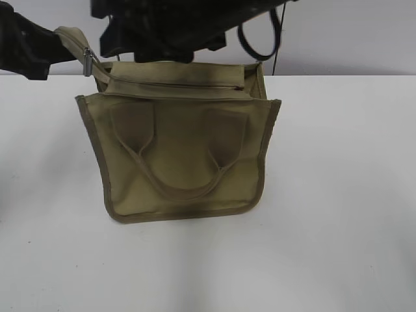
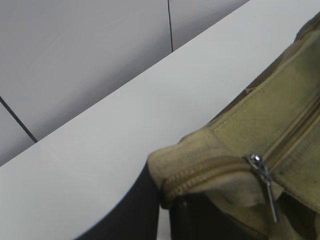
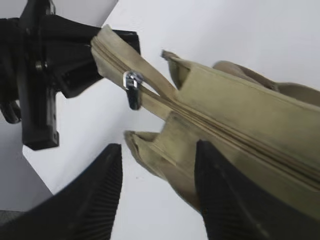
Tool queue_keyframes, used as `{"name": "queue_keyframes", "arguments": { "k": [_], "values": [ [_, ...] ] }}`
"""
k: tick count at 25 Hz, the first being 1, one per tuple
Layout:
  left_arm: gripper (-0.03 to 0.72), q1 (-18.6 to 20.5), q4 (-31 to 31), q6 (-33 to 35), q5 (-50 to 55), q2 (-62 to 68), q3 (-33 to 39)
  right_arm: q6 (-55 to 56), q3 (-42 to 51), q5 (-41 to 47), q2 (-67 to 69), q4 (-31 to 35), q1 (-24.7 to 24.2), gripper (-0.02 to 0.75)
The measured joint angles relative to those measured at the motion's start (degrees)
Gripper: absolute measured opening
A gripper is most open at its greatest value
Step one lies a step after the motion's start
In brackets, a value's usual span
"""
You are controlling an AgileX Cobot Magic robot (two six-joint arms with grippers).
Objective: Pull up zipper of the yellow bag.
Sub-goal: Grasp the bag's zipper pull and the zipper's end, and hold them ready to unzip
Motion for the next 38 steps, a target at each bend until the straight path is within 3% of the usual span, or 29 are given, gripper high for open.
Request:
{"name": "queue_keyframes", "arguments": {
  "k": [9,15,31,34,38],
  "values": [
    [0.008,0.0,0.0,0.0,0.0,0.0,0.0,7.6,-11.32,-1.34,11.89,0.13,2.65,0.29],
    [0.008,0.0,0.0,0.0,0.0,0.0,0.0,9.94,-12.34,-1.75,13.96,0.37,3.08,0.245],
    [0.008,0.0,0.05,0.0,-1.64,0.0,0.0,16.51,-12.52,-3.41,15.75,0.55,4.13,0.239],
    [0.008,0.0,0.06,0.0,-1.81,0.0,0.0,17.2,-12.52,-4.17,16.27,0.55,4.13,0.174],
    [0.008,0.0,0.11,-0.05,-1.93,0.0,0.0,17.22,-12.52,-4.41,16.32,0.6,4.13,0.018]
  ]
}}
